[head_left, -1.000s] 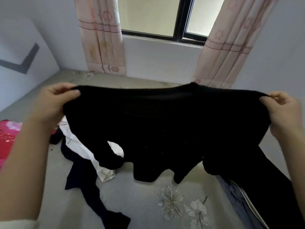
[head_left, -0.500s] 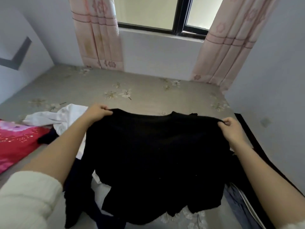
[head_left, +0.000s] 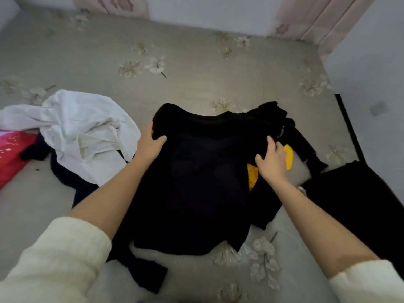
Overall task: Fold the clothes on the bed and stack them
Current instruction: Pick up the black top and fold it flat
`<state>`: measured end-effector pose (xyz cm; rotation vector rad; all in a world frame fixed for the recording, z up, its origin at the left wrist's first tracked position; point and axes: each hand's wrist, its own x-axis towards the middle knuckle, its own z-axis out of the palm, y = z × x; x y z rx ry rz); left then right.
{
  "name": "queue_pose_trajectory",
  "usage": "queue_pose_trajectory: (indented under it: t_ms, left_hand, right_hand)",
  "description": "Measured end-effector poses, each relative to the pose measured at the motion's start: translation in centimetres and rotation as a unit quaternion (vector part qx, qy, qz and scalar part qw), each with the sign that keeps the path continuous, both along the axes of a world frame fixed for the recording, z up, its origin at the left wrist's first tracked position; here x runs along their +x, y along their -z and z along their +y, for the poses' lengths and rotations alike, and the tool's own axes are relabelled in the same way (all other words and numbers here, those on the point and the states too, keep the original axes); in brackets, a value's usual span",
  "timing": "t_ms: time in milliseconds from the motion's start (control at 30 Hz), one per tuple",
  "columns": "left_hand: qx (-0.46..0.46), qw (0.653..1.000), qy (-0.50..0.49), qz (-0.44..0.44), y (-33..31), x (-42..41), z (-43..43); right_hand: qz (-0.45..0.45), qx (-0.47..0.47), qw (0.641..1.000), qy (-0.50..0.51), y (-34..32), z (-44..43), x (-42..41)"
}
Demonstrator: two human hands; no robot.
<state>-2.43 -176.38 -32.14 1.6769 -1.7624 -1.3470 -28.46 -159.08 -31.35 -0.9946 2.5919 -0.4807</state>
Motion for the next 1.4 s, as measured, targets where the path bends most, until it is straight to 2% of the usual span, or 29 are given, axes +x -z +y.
queue_pose_trajectory:
  t_ms: [67, 167, 300, 400, 500, 600, 700, 767, 800, 867, 933, 1000, 1067, 1167, 1233, 1333, 1400]
  left_hand:
    - [0.073, 0.995, 0.013, -0.073, 5.6, 2.0, 4.1]
    - [0.172, 0.973, -0.001, -0.153, 12.1, 5.3, 10.7]
    - [0.261, 0.935, -0.036, -0.239, 17.8, 9.8, 15.9]
    - [0.28, 0.913, -0.063, -0.289, 20.2, 12.0, 17.5]
    - [0.241, 0.92, -0.08, -0.299, 21.2, 12.7, 18.1]
    - [0.263, 0.909, -0.052, -0.32, 22.2, 12.7, 17.4]
    - [0.285, 0.907, -0.06, -0.302, 22.7, 12.7, 17.0]
    - [0.263, 0.922, -0.074, -0.273, 22.4, 12.3, 17.1]
    - [0.254, 0.934, -0.095, -0.231, 22.1, 12.0, 17.3]
    - [0.257, 0.947, -0.163, -0.102, 21.0, 11.5, 17.9]
    - [0.252, 0.943, -0.219, -0.006, 19.1, 11.7, 18.5]
    - [0.237, 0.941, -0.238, 0.038, 17.1, 12.6, 18.9]
    - [0.213, 0.946, -0.24, 0.048, 15.3, 14.0, 19.6]
    - [0.187, 0.956, -0.223, -0.024, 14.6, 16.6, 21.3]
    - [0.183, 0.96, -0.161, -0.138, 15.0, 18.1, 22.4]
    - [0.186, 0.929, -0.044, -0.317, 15.5, 18.1, 23.6]
    - [0.158, 0.905, -0.029, -0.393, 15.6, 16.3, 23.9]
  right_hand:
    - [-0.081, 0.05, 0.995, -0.01, 5.1, 3.4, 2.6]
    - [-0.186, 0.139, 0.971, 0.061, 11.1, 8.7, 5.7]
    - [-0.27, 0.136, 0.944, 0.129, 15.9, 12.4, 8.1]
    - [-0.314, 0.114, 0.917, 0.218, 17.7, 13.6, 9.1]
    - [-0.338, 0.099, 0.883, 0.311, 18.8, 14.2, 9.7]
    - [-0.322, 0.09, 0.887, 0.318, 19.6, 14.5, 10.0]
    - [-0.323, 0.021, 0.878, 0.353, 19.5, 14.9, 9.9]
    - [-0.352, -0.033, 0.849, 0.392, 18.7, 15.3, 9.8]
    - [-0.364, -0.056, 0.834, 0.41, 18.2, 15.6, 9.7]
    - [-0.355, -0.089, 0.83, 0.42, 17.2, 16.3, 9.2]
    - [-0.349, -0.115, 0.829, 0.421, 15.8, 17.1, 8.7]
    - [-0.379, -0.125, 0.82, 0.41, 14.2, 18.5, 8.2]
    - [-0.415, -0.094, 0.822, 0.379, 13.3, 20.7, 7.8]
    - [-0.409, 0.014, 0.844, 0.346, 13.1, 24.1, 7.8]
    - [-0.372, 0.095, 0.871, 0.306, 13.9, 25.7, 7.8]
    - [-0.318, 0.145, 0.9, 0.261, 15.4, 25.8, 6.9]
    - [-0.286, 0.136, 0.914, 0.255, 16.3, 24.6, 5.6]
